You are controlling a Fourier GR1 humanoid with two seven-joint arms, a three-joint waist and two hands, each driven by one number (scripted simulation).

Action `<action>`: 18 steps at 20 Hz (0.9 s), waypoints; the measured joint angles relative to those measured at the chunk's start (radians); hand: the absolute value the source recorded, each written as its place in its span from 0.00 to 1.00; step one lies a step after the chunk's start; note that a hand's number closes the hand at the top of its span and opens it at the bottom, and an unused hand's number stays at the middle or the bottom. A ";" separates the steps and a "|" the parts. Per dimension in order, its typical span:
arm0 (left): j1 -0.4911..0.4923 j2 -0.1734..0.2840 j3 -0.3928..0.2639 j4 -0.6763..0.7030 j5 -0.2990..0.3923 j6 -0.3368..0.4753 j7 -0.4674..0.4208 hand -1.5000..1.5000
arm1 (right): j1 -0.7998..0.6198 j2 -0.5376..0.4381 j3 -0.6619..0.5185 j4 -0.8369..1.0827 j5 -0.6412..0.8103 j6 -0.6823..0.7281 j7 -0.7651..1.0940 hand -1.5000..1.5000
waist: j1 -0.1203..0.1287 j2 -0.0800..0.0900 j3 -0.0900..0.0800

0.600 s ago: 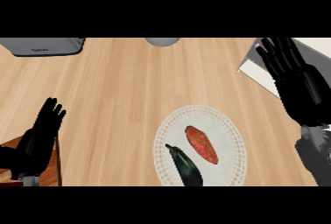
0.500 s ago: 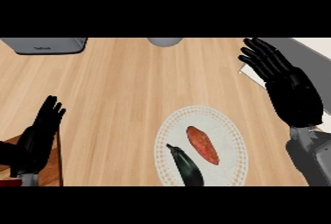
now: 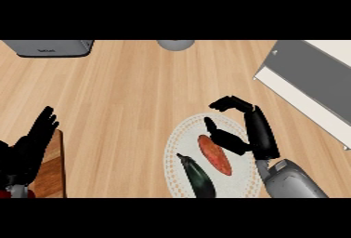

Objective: Pick the sweet potato from the placemat and place it in the tiered shelf

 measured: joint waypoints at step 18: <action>0.003 0.014 0.031 0.031 -0.013 -0.041 0.005 0.50 | 0.054 -0.005 0.315 -0.165 0.713 0.231 0.738 0.00 | -0.010 -0.012 0.002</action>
